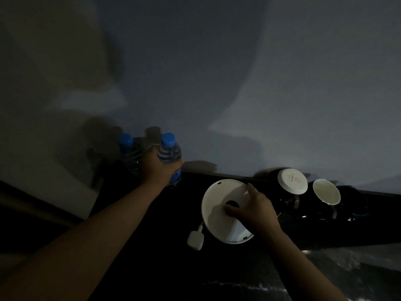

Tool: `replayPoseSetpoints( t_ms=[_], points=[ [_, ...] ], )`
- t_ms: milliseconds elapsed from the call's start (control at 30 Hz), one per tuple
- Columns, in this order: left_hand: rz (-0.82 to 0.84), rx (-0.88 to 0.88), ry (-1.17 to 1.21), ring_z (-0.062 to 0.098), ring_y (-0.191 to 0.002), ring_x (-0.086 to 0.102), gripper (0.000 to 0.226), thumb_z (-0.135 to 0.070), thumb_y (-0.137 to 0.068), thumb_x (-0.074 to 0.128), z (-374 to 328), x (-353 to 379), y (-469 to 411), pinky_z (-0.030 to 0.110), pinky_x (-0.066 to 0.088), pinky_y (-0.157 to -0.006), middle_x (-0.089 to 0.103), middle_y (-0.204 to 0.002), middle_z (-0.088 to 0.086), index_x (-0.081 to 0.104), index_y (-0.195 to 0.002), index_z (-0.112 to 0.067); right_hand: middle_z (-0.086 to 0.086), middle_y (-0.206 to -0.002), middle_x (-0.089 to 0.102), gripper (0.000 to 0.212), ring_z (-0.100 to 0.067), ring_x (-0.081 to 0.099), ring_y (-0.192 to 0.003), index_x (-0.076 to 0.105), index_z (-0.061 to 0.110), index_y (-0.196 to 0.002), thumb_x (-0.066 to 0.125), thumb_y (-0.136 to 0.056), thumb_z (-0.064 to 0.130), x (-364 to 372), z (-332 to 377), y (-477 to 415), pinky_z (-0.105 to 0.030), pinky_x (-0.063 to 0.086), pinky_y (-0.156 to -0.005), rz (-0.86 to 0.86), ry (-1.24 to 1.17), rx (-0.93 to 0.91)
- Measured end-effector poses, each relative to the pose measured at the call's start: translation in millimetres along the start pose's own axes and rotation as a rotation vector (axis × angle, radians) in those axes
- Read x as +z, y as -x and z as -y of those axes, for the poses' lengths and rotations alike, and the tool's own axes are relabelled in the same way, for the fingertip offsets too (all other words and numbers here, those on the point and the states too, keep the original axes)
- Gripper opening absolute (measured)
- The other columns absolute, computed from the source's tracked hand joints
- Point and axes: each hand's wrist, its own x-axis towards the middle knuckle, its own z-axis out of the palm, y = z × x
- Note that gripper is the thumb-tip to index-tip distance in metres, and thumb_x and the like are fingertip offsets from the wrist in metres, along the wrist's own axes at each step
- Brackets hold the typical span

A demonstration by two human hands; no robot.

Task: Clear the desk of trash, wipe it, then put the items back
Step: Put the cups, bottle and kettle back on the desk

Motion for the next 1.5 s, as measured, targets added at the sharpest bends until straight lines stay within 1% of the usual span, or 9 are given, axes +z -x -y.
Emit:
replayPoseSetpoints(
  t_ms=[233, 333, 467, 567, 700, 867, 1100, 1300, 1500],
  points=[
    [-0.032, -0.066, 0.008, 0.025, -0.091, 0.064, 0.039, -0.019, -0.069, 0.083, 5.6, 3.0, -8.7, 0.029, 0.045, -0.075, 0.068, -0.1, 0.007, 0.064, -0.101, -0.007, -0.006, -0.128, 0.052, 0.093, -0.022, 0.055, -0.108, 0.035, 0.021, -0.144, 0.077, -0.067, 0.054, 4.0, -3.8, -5.4, -0.04, 0.053, -0.086, 0.003, -0.003, 0.003],
    [-0.031, -0.08, 0.028, 0.018, -0.087, 0.058, 0.041, -0.016, -0.071, 0.082, 4.3, 4.1, -9.7, 0.029, 0.043, -0.076, 0.065, -0.101, 0.005, 0.063, -0.106, -0.006, -0.007, -0.13, 0.051, 0.096, -0.023, 0.054, -0.112, 0.033, 0.019, -0.145, 0.077, -0.068, 0.055, 6.3, -4.5, -6.7, -0.039, 0.051, -0.088, 0.005, 0.004, 0.005],
    [-0.034, -0.095, 0.052, 0.02, -0.096, 0.06, 0.045, -0.015, -0.071, 0.081, 1.3, 5.2, -11.5, 0.028, 0.043, -0.079, 0.064, -0.107, 0.005, 0.061, -0.11, -0.007, -0.006, -0.128, 0.053, 0.097, -0.023, 0.055, -0.11, 0.035, 0.019, -0.144, 0.076, -0.066, 0.058, 10.4, -4.0, -8.2, -0.038, 0.052, -0.086, 0.003, 0.013, 0.002],
    [-0.033, -0.113, 0.049, 0.016, -0.096, 0.057, 0.045, -0.012, -0.072, 0.08, -2.7, 2.8, -11.4, 0.027, 0.042, -0.08, 0.062, -0.106, 0.003, 0.06, -0.112, -0.005, -0.007, -0.13, 0.052, 0.096, -0.023, 0.054, -0.111, 0.034, 0.018, -0.145, 0.077, -0.068, 0.056, 12.2, -3.9, -9.0, -0.034, 0.05, -0.083, 0.005, 0.016, -0.001],
    [-0.018, -0.114, 0.035, 0.027, -0.105, 0.06, 0.045, -0.01, -0.074, 0.078, -5.4, 3.9, -7.0, 0.025, 0.04, -0.08, 0.063, -0.114, 0.011, 0.058, -0.114, -0.003, -0.007, -0.134, 0.049, 0.098, -0.024, 0.052, -0.115, 0.03, 0.018, -0.147, 0.076, -0.069, 0.055, 13.1, -3.4, -8.6, -0.038, 0.05, -0.089, 0.009, 0.019, 0.0],
    [-0.035, -0.111, 0.07, 0.028, -0.11, 0.06, 0.044, -0.009, -0.076, 0.078, -3.4, 7.4, -3.0, 0.024, 0.039, -0.083, 0.064, -0.119, 0.012, 0.059, -0.116, -0.004, -0.008, -0.135, 0.048, 0.098, -0.024, 0.051, -0.117, 0.029, 0.019, -0.148, 0.076, -0.07, 0.054, 13.2, -2.3, -7.9, -0.039, 0.049, -0.092, 0.005, 0.018, 0.006],
    [0.058, -0.059, 0.006, 0.027, -0.1, 0.064, 0.037, -0.014, -0.075, 0.078, 8.1, 2.6, -13.9, 0.028, 0.045, -0.081, 0.068, -0.107, 0.011, 0.064, -0.108, -0.004, -0.008, -0.134, 0.048, 0.097, -0.025, 0.051, -0.116, 0.03, 0.019, -0.147, 0.076, -0.07, 0.053, 11.1, -3.0, -5.5, -0.042, 0.05, -0.092, -0.002, 0.024, 0.003],
    [0.106, -0.006, -0.043, 0.027, -0.097, 0.064, 0.035, -0.014, -0.074, 0.079, 9.7, -2.1, -13.1, 0.036, 0.051, -0.087, 0.069, -0.103, 0.011, 0.064, -0.105, -0.005, -0.006, -0.13, 0.05, 0.097, -0.023, 0.053, -0.112, 0.033, 0.02, -0.145, 0.077, -0.067, 0.056, 11.1, -3.5, -4.9, -0.042, 0.051, -0.089, -0.004, 0.022, 0.017],
    [0.116, -0.047, -0.034, 0.029, -0.104, 0.063, 0.044, -0.017, -0.072, 0.082, 6.5, -5.5, -10.2, 0.035, 0.05, -0.089, 0.067, -0.111, 0.012, 0.063, -0.109, -0.004, -0.006, -0.127, 0.052, 0.095, -0.023, 0.054, -0.109, 0.036, 0.021, -0.143, 0.077, -0.066, 0.057, 9.8, 0.5, -1.4, -0.04, 0.052, -0.086, -0.005, 0.029, 0.016]
  ],
)
